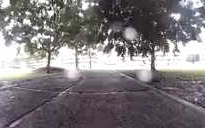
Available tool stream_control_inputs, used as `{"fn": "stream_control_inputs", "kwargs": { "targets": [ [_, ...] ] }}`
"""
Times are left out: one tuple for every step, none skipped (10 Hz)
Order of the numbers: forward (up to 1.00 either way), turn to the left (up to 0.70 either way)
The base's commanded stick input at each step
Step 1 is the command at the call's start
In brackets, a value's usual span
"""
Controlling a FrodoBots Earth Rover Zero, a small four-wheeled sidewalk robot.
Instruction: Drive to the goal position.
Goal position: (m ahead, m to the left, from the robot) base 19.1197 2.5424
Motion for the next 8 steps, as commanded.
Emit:
{"fn": "stream_control_inputs", "kwargs": {
  "targets": [
    [0.7,0.0],
    [0.7,0.0],
    [0.7,0.0],
    [0.7,0.0],
    [0.7,0.0],
    [0.7,0.0],
    [0.7,0.0],
    [0.7,0.0]
  ]
}}
